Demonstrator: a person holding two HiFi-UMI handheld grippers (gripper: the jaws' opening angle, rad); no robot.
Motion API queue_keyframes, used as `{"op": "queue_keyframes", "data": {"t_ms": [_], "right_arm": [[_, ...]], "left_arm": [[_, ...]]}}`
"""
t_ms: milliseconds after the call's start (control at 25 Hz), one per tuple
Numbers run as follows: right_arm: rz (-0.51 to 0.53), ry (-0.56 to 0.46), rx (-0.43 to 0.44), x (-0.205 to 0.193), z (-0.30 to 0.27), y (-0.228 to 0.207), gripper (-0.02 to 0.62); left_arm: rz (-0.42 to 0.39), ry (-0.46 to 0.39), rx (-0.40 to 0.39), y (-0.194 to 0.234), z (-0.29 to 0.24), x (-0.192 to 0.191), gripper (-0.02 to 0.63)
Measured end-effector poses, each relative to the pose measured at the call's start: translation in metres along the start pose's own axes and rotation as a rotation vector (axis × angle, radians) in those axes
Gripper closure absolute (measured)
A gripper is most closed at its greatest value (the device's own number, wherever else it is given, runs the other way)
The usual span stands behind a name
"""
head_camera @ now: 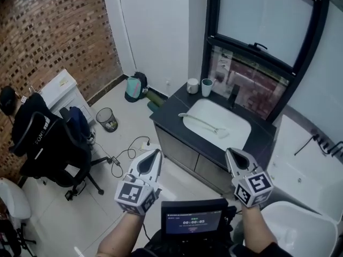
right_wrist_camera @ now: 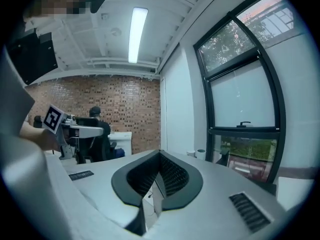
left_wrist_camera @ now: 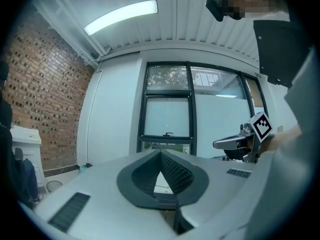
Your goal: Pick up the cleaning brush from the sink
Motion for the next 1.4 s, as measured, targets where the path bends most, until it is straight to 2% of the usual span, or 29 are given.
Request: {"op": "queue_keyframes", "data": {"t_ms": [200, 320, 400, 560, 680, 880, 1000, 1120, 1280, 1400], "right_arm": [[-0.006, 0.010, 0.006, 0.006, -0.078, -0.043, 0.594], [-0.009, 0.025, -0.002, 0.009, -0.125, -0.070, 0.594], [0.001, 0.041, -0.012, 0.009, -0.160, -0.088, 0.548], [0.011, 0.063, -0.058, 0.009, -0.228, -0.114, 0.548], [0.005, 0.065, -0.119, 0.020, -0.279, -0.135, 0.548], [-0.055, 0.050, -0.289, 0.021, -0.352, -0.173, 0.548], [-0.068, 0.051, -0.354, 0.029, -0.388, -0.176, 0.548], [-0.091, 0.058, -0.397, 0.033, -0.398, -0.188, 0.548], [-0.124, 0.030, -0.434, 0.023, -0.396, -0.233, 0.548], [-0.128, 0.013, -0.458, 0.023, -0.387, -0.265, 0.548]], "left_arm": [[-0.009, 0.006, -0.014, 0.047, -0.084, -0.004, 0.597], [-0.032, 0.010, -0.049, 0.073, -0.130, -0.002, 0.597], [-0.037, 0.019, -0.060, 0.097, -0.163, -0.007, 0.597], [-0.061, 0.027, -0.120, 0.146, -0.227, -0.021, 0.597], [-0.096, 0.038, -0.213, 0.185, -0.284, -0.029, 0.597], [-0.159, 0.081, -0.455, 0.244, -0.395, -0.053, 0.597], [-0.166, 0.097, -0.565, 0.275, -0.439, -0.058, 0.597], [-0.162, 0.109, -0.638, 0.276, -0.476, -0.062, 0.595], [-0.261, 0.133, -0.718, 0.241, -0.540, -0.082, 0.594], [-0.305, 0.190, -0.774, 0.214, -0.580, -0.099, 0.569]]}}
Point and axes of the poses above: the fingertips, and each gripper's own axes: z backward along the fingers, y to its left, x out of its top, the point moved 2 cm from there along z, backward along the fingers, and after that the axes turned 7 degrees about -z, right-handed, at the moved point
